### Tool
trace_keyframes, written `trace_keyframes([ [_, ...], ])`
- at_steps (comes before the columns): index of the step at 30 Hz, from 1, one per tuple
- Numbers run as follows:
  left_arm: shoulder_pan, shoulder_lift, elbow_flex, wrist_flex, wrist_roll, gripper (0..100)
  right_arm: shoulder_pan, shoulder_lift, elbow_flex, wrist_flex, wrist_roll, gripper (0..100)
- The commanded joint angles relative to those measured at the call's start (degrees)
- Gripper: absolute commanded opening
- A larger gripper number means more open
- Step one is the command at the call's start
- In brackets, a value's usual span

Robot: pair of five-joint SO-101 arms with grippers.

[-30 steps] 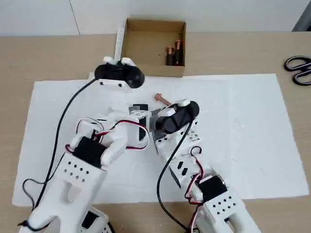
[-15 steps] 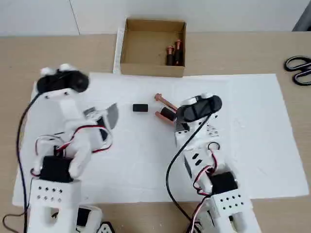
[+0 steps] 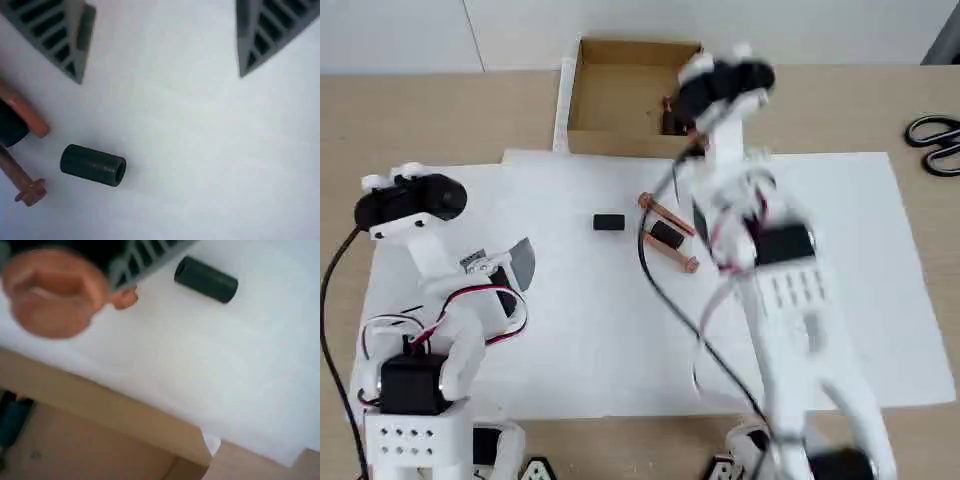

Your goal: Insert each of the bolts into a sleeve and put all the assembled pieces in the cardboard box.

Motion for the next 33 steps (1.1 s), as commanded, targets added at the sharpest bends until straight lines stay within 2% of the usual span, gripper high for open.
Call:
trace_keyframes([
  [1, -0.2, -1.3, 1.5, -0.1, -0.6, 19, 0.6, 13.4, -19.3, -0.3, -2.1, 0.4],
  [7, -0.2, -4.5, 5.8, -0.3, -0.6, 19, 0.4, 34.2, -40.2, -8.5, -4.9, 0.4],
  [15, -0.4, -12.7, 10.9, -0.3, -0.6, 19, -0.1, 56.2, -57.3, -20.5, -4.6, 0.4],
  [29, -0.2, -24.5, 18.2, -3.9, -0.6, 19, -0.3, 83.7, -82.5, -21.6, -4.6, 1.0],
  [33, -0.1, -24.5, 18.2, -3.9, -0.6, 19, -0.3, 88.0, -85.5, -21.3, -4.6, 11.6],
])
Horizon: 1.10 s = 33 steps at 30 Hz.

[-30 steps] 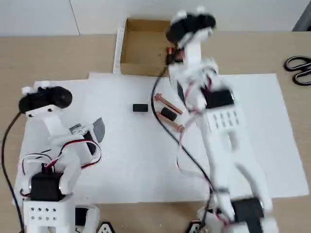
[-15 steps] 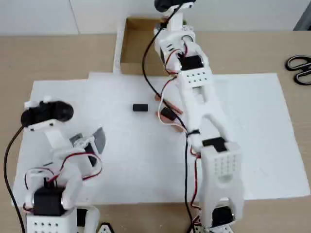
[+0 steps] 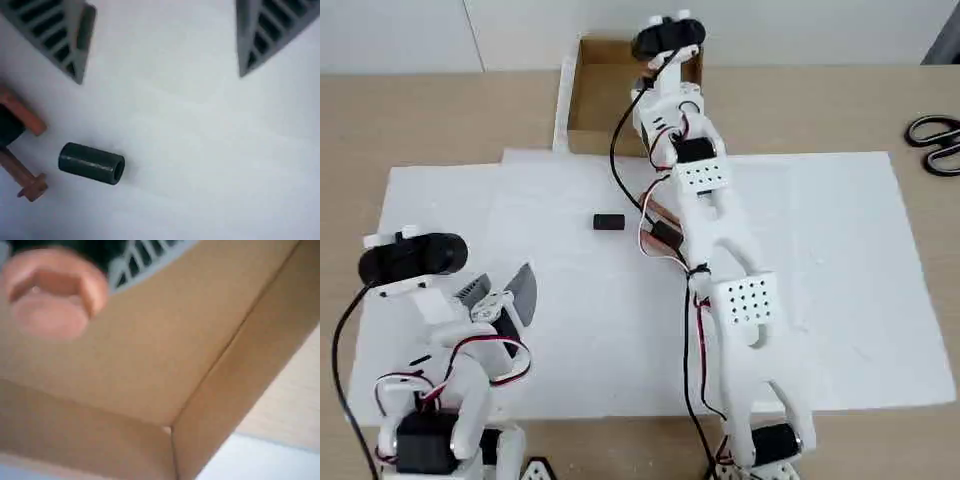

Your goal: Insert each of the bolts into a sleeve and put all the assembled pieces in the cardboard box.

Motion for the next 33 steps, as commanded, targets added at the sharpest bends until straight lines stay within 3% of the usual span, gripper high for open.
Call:
trace_keyframes([
  [1, -0.1, -0.4, -0.1, -1.6, -0.6, 19, -0.3, 0.6, -6.2, -1.2, -0.5, 14.8],
  [4, -0.1, -0.4, -0.1, -1.6, -0.6, 19, -0.3, 1.2, -6.3, 0.7, -0.5, 20.2],
  [14, -0.1, -0.6, 0.0, -1.5, -0.6, 19, 0.0, 1.0, -8.8, 2.6, -0.5, 19.9],
  [21, -0.1, -0.7, -0.1, -1.5, -0.6, 19, -1.1, 1.1, -30.9, 31.3, -0.5, 19.9],
  [29, -0.4, -0.7, -0.2, -1.6, -0.5, 19, -3.6, -10.0, -30.2, 62.1, -0.4, 19.8],
  [33, -0.4, -0.7, -0.2, -2.2, -0.4, 19, -6.6, -13.2, -29.8, 69.2, 5.9, 19.8],
])
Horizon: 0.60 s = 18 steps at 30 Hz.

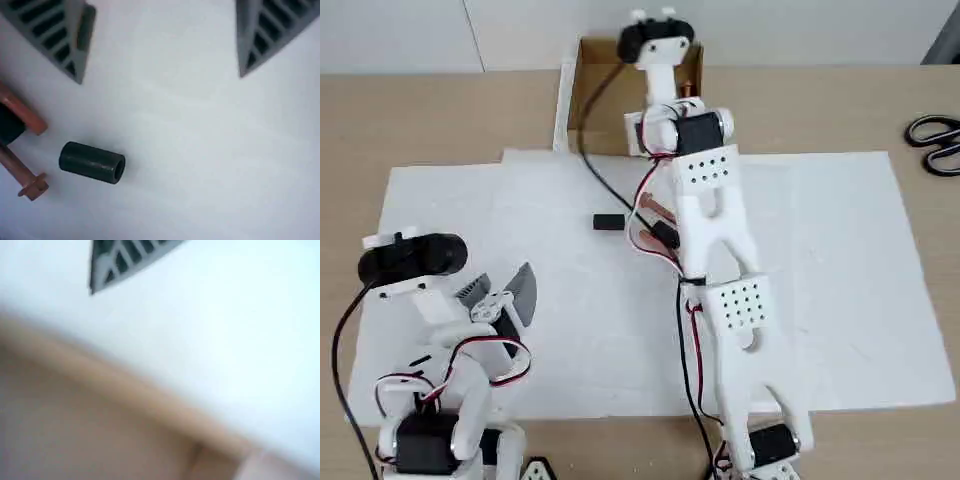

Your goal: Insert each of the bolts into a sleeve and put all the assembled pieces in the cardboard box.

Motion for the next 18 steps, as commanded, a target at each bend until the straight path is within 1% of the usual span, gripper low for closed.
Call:
trace_keyframes([
  [1, -0.4, -0.7, -0.3, -2.3, -0.4, 19, -2.0, -6.9, -2.1, 4.0, 4.5, 19.8],
  [7, -0.5, -0.7, -0.3, -2.5, -0.3, 19, -5.4, -8.6, -1.8, 4.5, 5.5, 19.8],
  [11, -0.5, -0.7, -0.3, -2.5, -0.3, 19, -5.4, -9.3, 3.5, 4.8, 9.8, 19.7],
  [14, -0.5, -0.7, -0.3, -2.5, -0.3, 19, -5.2, -14.7, 11.7, 5.1, 9.8, 19.7],
  [18, -0.5, -0.7, -0.3, -2.5, -0.3, 19, -5.5, -28.8, 30.6, 5.0, 9.7, 19.7],
])
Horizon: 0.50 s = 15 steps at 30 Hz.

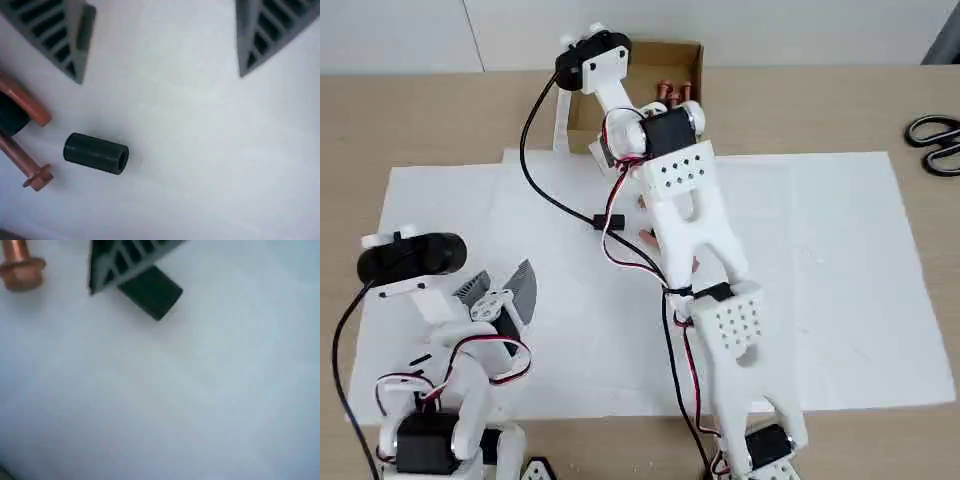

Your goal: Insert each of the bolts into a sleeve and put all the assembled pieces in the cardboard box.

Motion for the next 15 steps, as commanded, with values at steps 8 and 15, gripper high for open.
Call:
trace_keyframes([
  [8, -0.4, -0.7, -0.3, -1.5, -0.3, 19, -0.2, -33.4, 41.0, -2.1, 0.3, 19.8],
  [15, -0.4, -0.7, -0.3, -1.6, 1.1, 19, 0.0, -33.5, 42.4, -0.8, 0.7, 19.8],
])
